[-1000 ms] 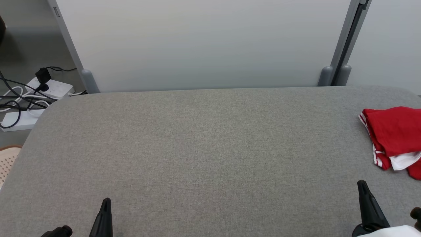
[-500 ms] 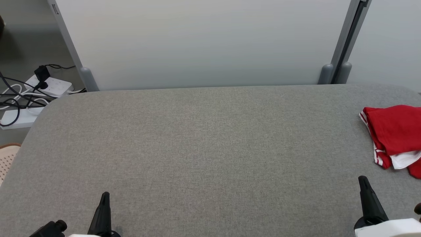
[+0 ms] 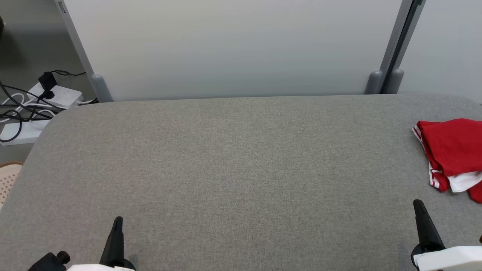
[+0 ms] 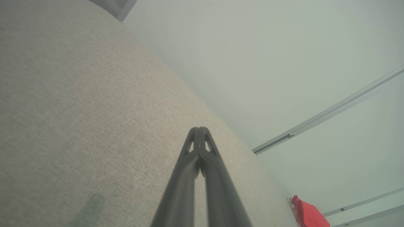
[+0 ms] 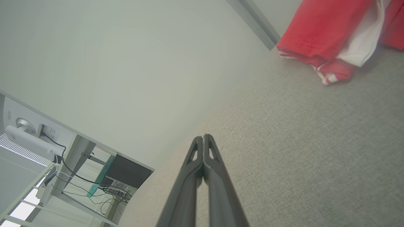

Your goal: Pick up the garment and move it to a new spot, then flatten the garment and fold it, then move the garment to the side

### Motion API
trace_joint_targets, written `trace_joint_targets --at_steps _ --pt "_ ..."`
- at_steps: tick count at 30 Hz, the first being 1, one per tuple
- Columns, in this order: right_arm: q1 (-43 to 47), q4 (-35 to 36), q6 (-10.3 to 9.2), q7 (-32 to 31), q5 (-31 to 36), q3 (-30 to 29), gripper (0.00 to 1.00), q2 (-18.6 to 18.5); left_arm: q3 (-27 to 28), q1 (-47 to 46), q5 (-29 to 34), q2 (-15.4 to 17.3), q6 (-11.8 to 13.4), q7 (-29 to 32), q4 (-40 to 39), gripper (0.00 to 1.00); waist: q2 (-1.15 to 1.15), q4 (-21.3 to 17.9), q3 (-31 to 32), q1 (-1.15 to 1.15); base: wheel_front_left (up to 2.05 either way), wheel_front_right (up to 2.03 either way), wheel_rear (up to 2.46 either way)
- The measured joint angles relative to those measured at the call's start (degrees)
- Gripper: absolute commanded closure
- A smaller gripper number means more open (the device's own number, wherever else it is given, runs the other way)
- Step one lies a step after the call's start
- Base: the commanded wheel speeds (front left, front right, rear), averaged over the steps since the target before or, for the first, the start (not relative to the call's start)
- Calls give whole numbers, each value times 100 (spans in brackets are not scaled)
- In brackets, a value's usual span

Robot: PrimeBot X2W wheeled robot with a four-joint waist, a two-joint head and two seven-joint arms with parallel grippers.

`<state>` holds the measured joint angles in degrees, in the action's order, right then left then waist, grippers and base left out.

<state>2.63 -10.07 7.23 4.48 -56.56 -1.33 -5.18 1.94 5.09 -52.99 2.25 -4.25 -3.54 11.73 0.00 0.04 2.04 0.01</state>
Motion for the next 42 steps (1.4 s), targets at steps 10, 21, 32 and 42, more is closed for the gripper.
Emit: trace_joint_targets --at_steps 10,21,32,42 --pt "-68 -60 0 -148 -578 -52 100 56 48 -120 -608 1 -32 159 44 100 0 -1 -37 0 0 0 0" --pt "-170 -187 0 -339 -1234 -181 100 98 89 -247 -1301 2 -81 345 133 100 0 -1 -77 0 0 0 0" --pt "-346 -252 -1 -525 -1940 -250 100 121 135 -442 -2083 3 -132 538 198 100 0 -2 -121 0 0 0 0" --pt "-383 -371 -1 -662 -2460 -366 100 145 185 -537 -2642 3 -179 658 245 100 0 -3 -154 0 0 0 0"
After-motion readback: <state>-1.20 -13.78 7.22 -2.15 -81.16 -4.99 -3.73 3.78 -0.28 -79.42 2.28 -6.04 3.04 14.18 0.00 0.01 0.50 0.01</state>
